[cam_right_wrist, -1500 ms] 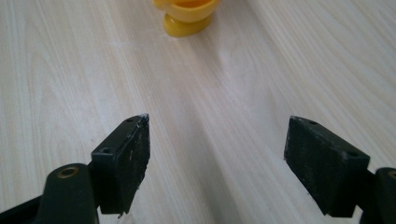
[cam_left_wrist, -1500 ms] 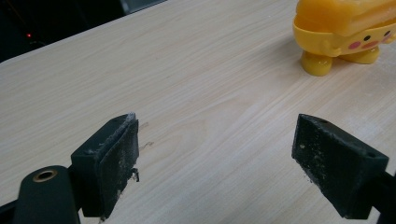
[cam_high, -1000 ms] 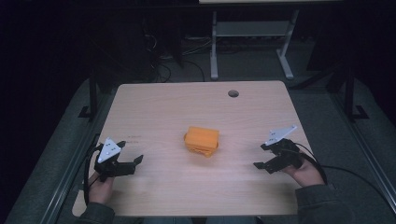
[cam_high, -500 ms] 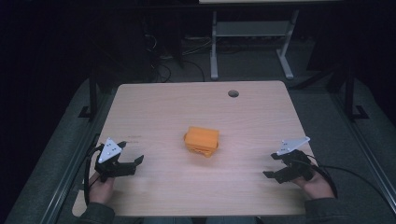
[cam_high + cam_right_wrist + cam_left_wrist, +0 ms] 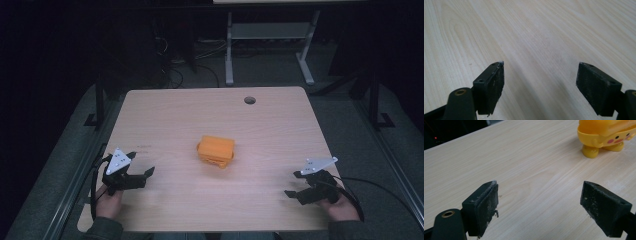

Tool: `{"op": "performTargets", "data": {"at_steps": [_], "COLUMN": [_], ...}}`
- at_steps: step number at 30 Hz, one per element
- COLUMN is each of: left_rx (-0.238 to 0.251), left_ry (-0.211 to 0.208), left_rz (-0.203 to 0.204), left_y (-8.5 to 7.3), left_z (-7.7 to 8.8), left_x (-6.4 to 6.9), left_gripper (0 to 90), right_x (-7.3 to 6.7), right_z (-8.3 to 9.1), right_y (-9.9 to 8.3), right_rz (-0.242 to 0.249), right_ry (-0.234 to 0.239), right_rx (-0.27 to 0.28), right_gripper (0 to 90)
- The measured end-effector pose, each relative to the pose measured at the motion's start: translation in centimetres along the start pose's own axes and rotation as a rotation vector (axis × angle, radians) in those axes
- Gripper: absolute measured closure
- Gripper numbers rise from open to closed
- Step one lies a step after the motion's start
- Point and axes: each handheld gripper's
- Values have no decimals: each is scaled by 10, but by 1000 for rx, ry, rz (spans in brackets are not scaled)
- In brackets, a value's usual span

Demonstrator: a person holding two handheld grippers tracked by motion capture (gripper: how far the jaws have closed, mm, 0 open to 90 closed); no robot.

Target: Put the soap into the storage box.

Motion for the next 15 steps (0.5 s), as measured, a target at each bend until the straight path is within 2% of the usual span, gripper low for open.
{"op": "performTargets", "data": {"at_steps": [5,9,15], "left_rx": [4,2,0], "left_ry": [-2,-4,-5], "left_rz": [0,-2,-8], "left_y": [0,1,1], "left_z": [1,1,-1], "left_x": [1,1,1], "left_gripper": [141,141,141], "right_x": [-7,-11,-10], "right_z": [2,6,6], "right_y": [-9,-13,-14], "right_rz": [-10,-12,-20], "right_ry": [-31,-66,-75], "right_rx": [18,70,82], "right_gripper": [221,220,204]}}
Point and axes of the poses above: each handheld gripper's, and its own axes: z roughly backward along the jaws, y roughly out of its top, x roughly to its right, and after that the axes turned 7 degrees about y, right-handed
